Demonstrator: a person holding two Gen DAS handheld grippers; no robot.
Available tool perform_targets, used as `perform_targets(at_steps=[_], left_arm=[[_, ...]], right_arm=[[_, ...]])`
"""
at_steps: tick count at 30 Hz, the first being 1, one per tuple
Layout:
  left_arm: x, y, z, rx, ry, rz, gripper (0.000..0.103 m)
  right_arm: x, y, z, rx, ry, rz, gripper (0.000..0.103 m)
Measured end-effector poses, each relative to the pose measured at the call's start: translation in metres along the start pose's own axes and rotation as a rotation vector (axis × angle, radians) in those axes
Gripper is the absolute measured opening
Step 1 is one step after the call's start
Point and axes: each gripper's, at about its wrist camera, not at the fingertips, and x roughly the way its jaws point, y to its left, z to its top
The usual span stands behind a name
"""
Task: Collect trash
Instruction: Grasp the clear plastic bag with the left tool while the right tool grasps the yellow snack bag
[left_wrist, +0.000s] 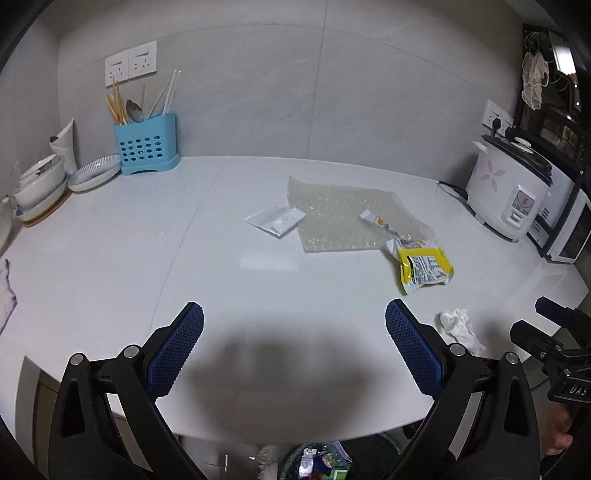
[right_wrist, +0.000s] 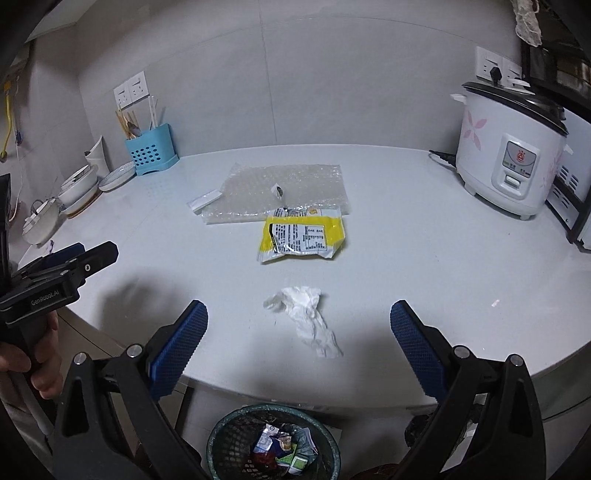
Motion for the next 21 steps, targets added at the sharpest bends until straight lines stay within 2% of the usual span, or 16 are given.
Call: perform_targets(at_steps=[9, 21], left_arm=[[0.079, 0.01, 0.049, -0.001, 0.064, 0.012, 0.097], [0.175, 0.02, 0.092, -0.017, 0.152, 0.049, 0.097]], right_arm=[[0.084, -0.005, 0.05, 0.026, 0.156, -0.025, 0.095], [0.154, -0.002, 0.067, 0.035, 0.276, -0.05, 0.095]])
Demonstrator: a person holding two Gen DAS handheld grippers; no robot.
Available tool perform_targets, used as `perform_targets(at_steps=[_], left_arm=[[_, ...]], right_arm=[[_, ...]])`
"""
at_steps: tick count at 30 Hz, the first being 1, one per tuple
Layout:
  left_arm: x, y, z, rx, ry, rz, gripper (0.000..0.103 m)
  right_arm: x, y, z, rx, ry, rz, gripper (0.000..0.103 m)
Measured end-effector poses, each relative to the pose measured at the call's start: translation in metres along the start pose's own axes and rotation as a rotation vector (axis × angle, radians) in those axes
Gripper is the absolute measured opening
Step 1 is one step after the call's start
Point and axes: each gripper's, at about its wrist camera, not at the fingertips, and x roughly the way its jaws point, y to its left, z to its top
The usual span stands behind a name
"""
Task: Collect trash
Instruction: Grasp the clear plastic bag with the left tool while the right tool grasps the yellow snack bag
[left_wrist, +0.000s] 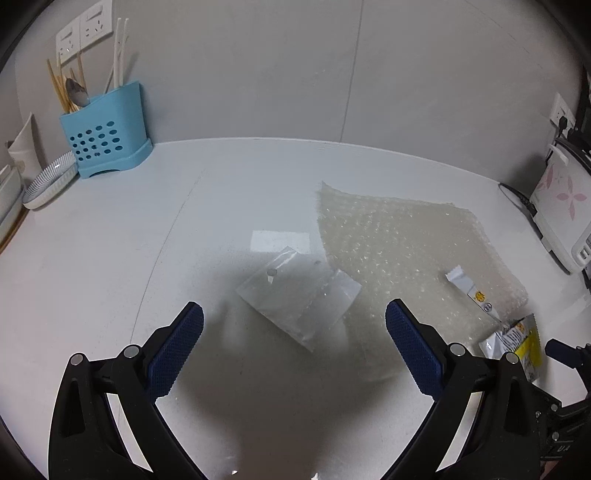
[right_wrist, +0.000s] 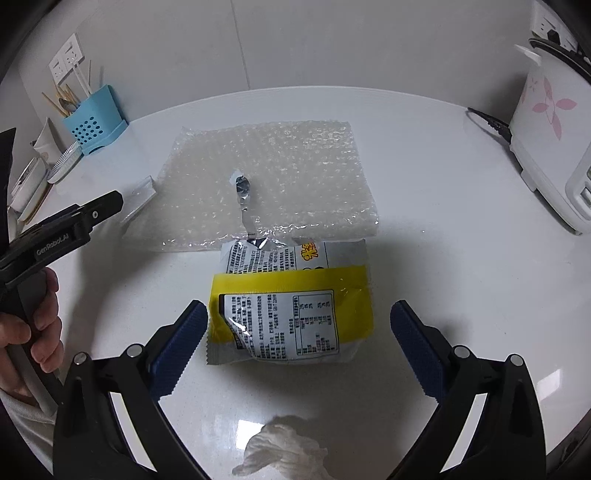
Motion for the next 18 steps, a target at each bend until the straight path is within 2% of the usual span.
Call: perform_targets(at_steps=[8, 11, 14, 17, 18], left_arm=[[0.043, 0.012, 0.01, -0.035, 0.062, -0.041, 0.093], [0.046, 0.016, 0.013, -0.031, 0.063, -0.011, 0.089], [0.044, 0.015, 0.01, -0.016, 0.058, 0.033, 0.08], [0.041, 0.015, 0.009, -0.002, 0.055, 0.047, 0.064], [0.04, 0.015, 0.009, 0.005, 0.052, 0.057, 0.054]], right_arm=[[0.015, 0.003, 0.003, -0.004, 0.036, 0.002, 0.095], [0.019, 0.002, 0.003, 0.0, 0.039, -0.002, 0.094], [0.021, 0.005, 0.003, -0.009, 0.037, -0.012, 0.083], [0.02, 0.007, 0.002, -0.012, 0.015, -0.01, 0.075], [0.019, 0.008, 0.002, -0.012, 0.009, -0.01, 0.069]])
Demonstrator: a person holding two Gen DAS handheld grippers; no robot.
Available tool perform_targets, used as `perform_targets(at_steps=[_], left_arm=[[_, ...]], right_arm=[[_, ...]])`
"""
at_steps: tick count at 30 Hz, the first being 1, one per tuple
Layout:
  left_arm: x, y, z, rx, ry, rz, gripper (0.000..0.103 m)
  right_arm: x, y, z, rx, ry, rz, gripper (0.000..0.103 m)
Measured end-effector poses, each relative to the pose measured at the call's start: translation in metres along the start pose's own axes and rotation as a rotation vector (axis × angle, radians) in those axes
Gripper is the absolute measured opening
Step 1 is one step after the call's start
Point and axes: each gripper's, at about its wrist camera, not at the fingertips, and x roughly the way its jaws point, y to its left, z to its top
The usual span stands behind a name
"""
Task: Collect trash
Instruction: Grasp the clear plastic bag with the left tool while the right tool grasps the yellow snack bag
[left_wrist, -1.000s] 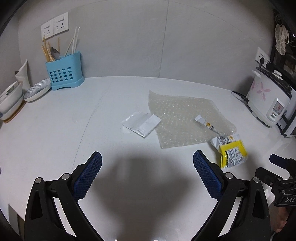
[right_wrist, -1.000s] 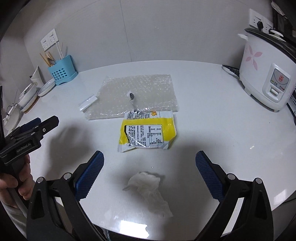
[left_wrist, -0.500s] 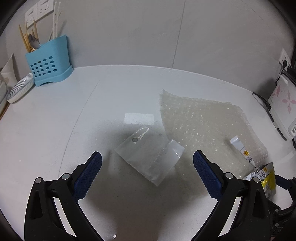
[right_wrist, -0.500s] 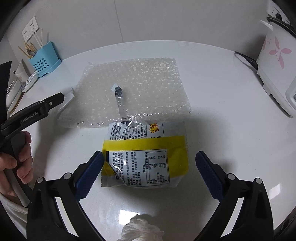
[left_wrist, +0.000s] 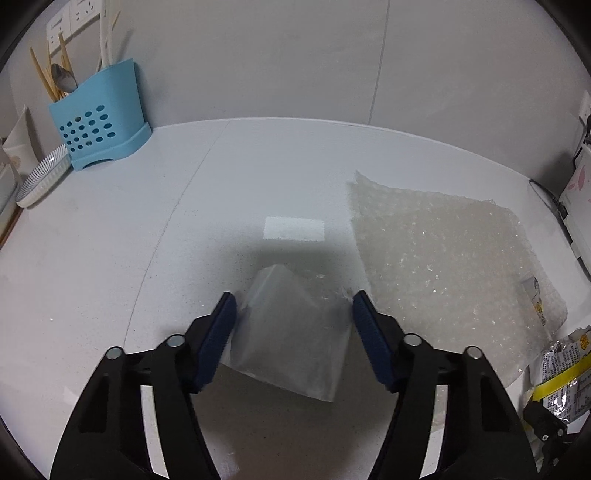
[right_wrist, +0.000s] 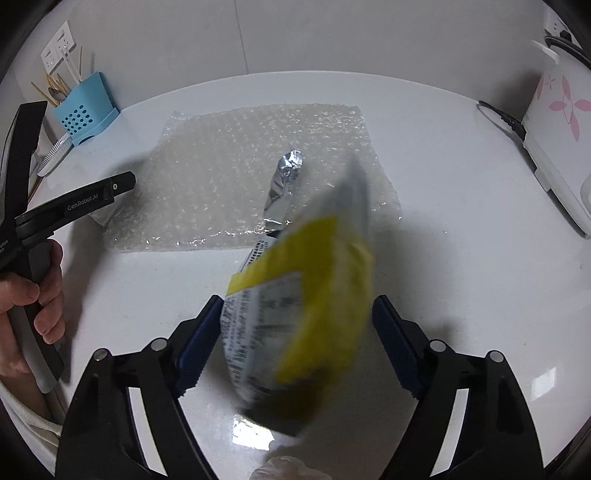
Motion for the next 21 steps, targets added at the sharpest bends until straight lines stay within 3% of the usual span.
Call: perform_targets(at_steps=[2, 4, 6, 12, 21], left_arm=[[-0.001, 0.0, -0.001, 0.004, -0.006, -0.001, 0.045], [-0.003, 0.0, -0.001, 0.003, -0.008, -0.006, 0.015], [-0.002, 0.001, -0.001, 0.001, -0.008, -0.006, 0.005], [-0.001, 0.004, -0.001, -0.007, -0.018, -0.023, 0.003], [-0.002, 0.005, -0.006, -0.023, -0.034, -0.051, 0.003]], right_arm=[[-0.002, 0.001, -0.001, -0.001, -0.013, 0.003, 0.06], [-0.004, 0.0, -0.002, 0.005, -0.023, 0.007, 0.048], [-0.005, 0.001, -0.003, 0.003, -0.031, 0.004, 0.029], [-0.013, 0.002, -0.009, -0.014, -0.069, -0.017, 0.018], [-0.031, 0.001, -0.016, -0.032, -0.112, -0.037, 0.017]])
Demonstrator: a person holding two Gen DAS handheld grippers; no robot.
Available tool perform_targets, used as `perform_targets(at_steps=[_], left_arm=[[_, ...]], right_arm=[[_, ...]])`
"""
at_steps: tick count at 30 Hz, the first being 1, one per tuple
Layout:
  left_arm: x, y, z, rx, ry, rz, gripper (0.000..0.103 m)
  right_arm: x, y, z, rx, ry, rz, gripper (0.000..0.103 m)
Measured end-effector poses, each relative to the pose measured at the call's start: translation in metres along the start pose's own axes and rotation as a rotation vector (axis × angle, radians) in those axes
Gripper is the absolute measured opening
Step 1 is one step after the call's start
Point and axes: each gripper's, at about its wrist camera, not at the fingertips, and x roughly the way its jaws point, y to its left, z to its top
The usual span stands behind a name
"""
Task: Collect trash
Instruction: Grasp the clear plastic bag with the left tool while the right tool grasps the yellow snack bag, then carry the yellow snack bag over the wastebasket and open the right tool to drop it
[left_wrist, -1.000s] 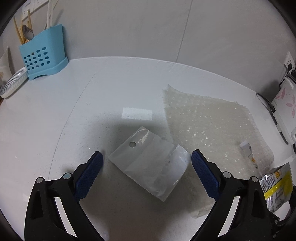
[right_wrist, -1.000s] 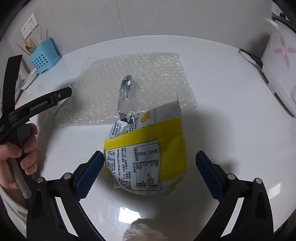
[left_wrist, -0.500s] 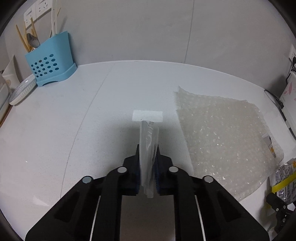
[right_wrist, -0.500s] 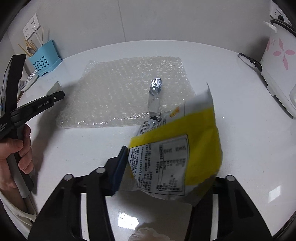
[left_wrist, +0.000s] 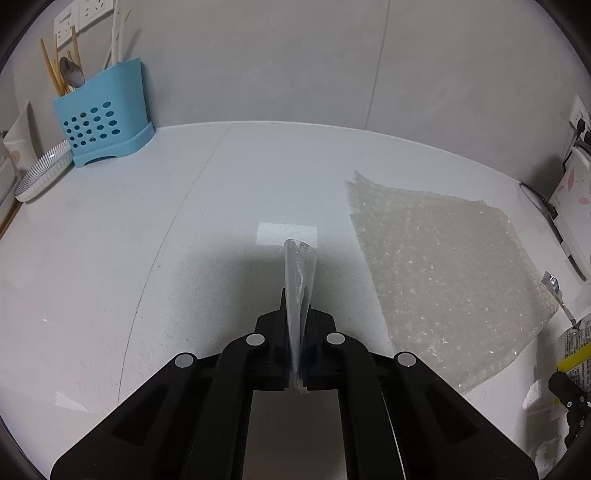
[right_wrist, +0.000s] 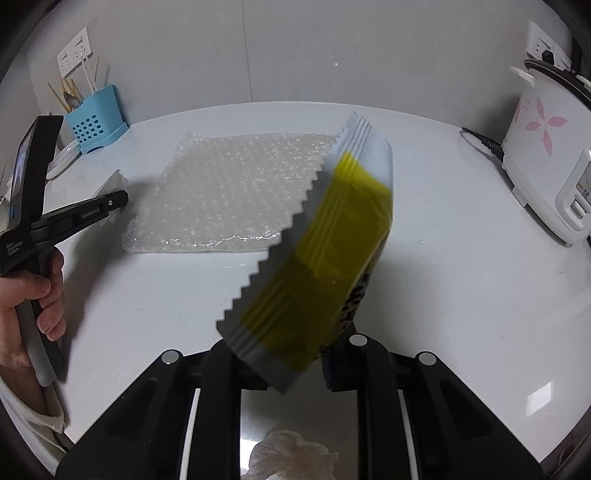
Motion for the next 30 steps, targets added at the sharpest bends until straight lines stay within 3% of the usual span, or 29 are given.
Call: perform_targets(at_steps=[4, 13, 30], left_arm=[[-0.008, -0.002, -0.004, 0.0, 0.006, -0.001, 0.002], [-0.065, -0.002, -0.023, 0.012, -0.023, 0.001, 0.002], [-0.191, -0.035, -0.114, 0.025, -0.117, -0.077, 0.002]], right_arm=[[-0.007, 0.0, 0.0, 0.001, -0.004, 0.008, 0.017], [-0.048, -0.002, -0.009, 0.006, -0.06, 0.035, 0.016], [-0.126, 0.021, -0.079, -0.057, -0.132, 0.076, 0.016]])
